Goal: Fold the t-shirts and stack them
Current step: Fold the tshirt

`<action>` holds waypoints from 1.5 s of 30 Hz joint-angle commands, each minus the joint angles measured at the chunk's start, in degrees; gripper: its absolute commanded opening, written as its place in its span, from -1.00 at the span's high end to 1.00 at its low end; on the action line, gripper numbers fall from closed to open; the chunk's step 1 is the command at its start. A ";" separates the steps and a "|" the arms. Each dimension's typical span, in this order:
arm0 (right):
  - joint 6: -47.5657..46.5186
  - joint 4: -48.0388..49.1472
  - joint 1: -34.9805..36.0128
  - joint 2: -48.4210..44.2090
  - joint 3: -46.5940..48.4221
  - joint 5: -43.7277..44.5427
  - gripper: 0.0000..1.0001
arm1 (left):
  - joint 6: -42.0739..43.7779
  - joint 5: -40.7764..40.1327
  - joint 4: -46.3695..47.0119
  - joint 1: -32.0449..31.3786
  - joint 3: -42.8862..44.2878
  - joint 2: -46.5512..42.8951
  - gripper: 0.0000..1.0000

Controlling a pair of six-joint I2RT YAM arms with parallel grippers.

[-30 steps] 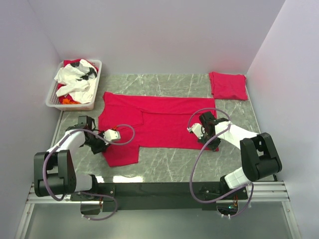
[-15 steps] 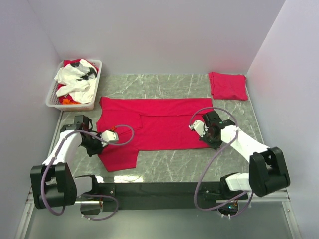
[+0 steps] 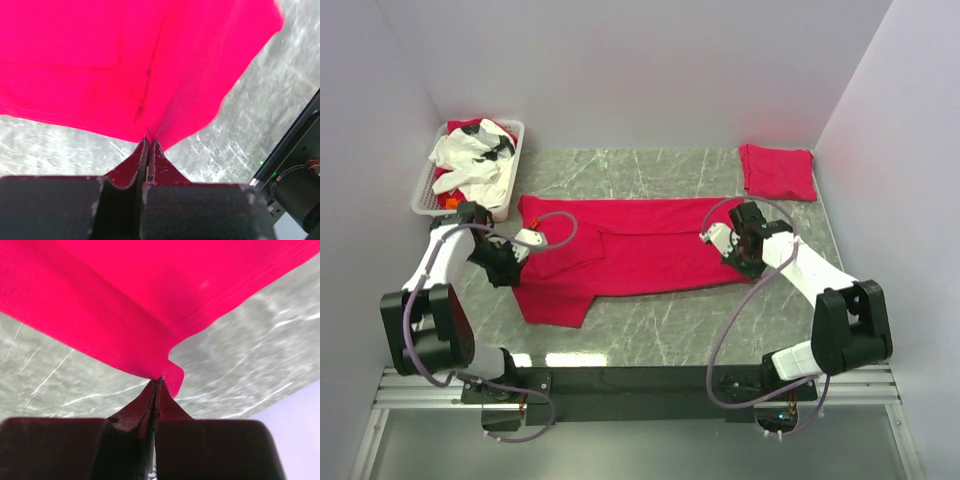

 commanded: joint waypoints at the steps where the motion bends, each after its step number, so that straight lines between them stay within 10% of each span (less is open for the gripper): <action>1: -1.79 -1.28 -1.34 3.28 5.81 -0.71 1.00 | -2.40 4.09 -2.74 0.33 6.75 3.11 0.99; 22: -5.31 -4.71 -6.00 29.03 33.93 -1.33 1.00 | -13.47 9.19 -4.15 0.77 32.77 28.07 0.99; 45: -3.81 -4.45 -6.26 36.07 40.00 0.70 1.00 | -19.10 10.42 -0.98 1.03 40.78 35.73 0.99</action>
